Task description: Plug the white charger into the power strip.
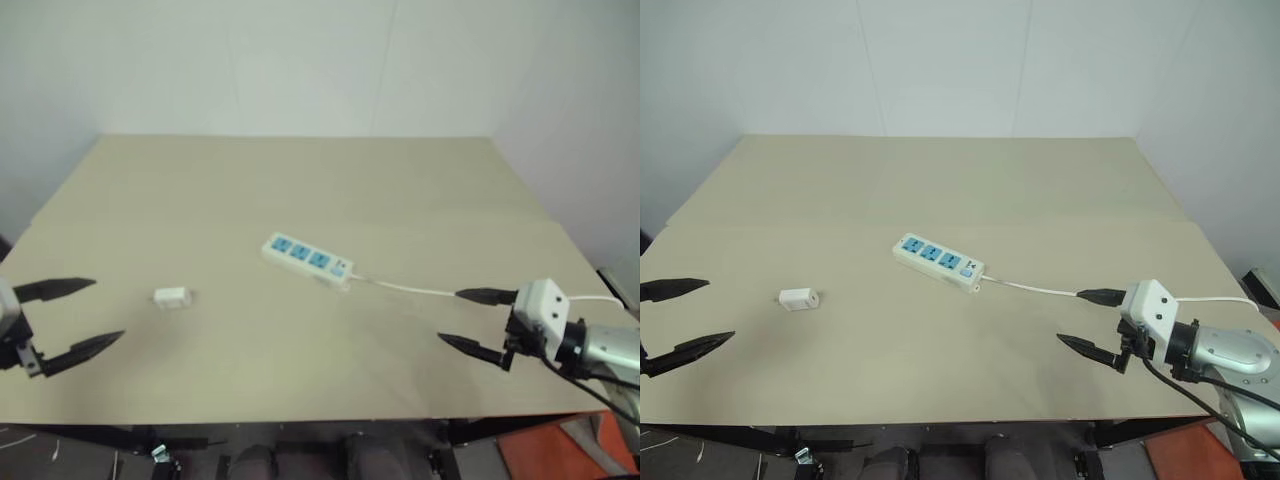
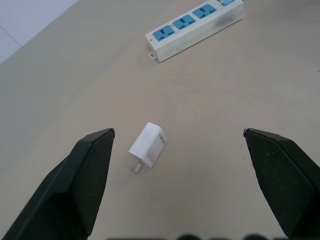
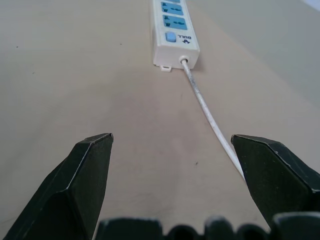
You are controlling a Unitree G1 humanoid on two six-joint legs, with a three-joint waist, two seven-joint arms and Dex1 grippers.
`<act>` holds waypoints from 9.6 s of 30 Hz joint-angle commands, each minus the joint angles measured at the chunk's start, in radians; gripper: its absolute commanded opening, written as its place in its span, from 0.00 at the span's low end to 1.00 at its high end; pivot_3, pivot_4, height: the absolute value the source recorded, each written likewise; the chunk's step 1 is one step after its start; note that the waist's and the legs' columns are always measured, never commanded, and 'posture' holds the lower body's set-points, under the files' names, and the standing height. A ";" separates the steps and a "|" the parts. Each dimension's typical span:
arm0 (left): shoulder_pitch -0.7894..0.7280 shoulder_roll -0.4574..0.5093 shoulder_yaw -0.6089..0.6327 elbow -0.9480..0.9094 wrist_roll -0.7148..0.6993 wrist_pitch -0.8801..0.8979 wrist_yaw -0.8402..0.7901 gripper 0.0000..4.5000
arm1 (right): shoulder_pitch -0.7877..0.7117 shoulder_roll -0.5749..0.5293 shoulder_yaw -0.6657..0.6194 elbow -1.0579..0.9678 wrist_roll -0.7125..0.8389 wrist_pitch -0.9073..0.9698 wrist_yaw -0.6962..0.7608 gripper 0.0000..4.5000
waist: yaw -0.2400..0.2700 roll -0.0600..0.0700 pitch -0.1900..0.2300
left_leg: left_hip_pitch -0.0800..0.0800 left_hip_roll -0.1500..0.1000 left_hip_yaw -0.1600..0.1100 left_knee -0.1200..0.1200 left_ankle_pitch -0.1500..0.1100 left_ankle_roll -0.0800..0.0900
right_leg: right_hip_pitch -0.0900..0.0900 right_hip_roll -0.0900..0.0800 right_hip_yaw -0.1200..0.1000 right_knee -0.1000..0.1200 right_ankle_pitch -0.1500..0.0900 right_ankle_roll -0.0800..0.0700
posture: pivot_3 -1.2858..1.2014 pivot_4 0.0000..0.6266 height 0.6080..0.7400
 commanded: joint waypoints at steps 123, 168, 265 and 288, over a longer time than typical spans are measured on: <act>-0.304 0.122 -0.500 -0.092 0.195 -0.128 0.024 1.00 | -0.359 0.627 0.480 0.444 -0.278 -0.175 -0.279 0.88 | -0.030 -0.002 -0.001 | 0.000 0.001 -0.002 0.000 -0.001 0.001 | 0.000 0.001 -0.002 0.002 0.004 0.005 | 0.52 0.24 1.00; -1.665 -0.047 -1.828 1.013 0.740 -0.336 -0.314 1.00 | -0.520 0.552 0.538 0.657 -0.261 -0.264 0.086 0.76 | -0.029 -0.003 -0.001 | -0.002 0.000 -0.007 0.002 -0.001 0.002 | -0.001 0.008 0.001 0.006 0.004 0.005 | 0.52 0.24 1.00; -1.455 -0.032 -1.133 0.529 0.271 0.281 -0.255 0.22 | -0.589 0.535 0.546 0.755 -0.259 -0.338 0.144 0.76 | -0.027 -0.004 -0.002 | 0.007 -0.001 -0.009 0.002 -0.001 0.002 | 0.001 0.011 0.006 0.015 0.002 0.004 | 0.52 0.24 1.00; -0.857 -0.316 -0.839 0.290 -0.017 0.151 -0.186 0.22 | -0.687 0.621 0.559 0.936 -0.305 -0.444 0.215 0.76 | -0.056 -0.003 -0.001 | 0.009 -0.001 -0.011 0.002 0.000 0.001 | 0.003 0.011 0.005 0.016 0.002 0.002 | 0.52 0.24 1.00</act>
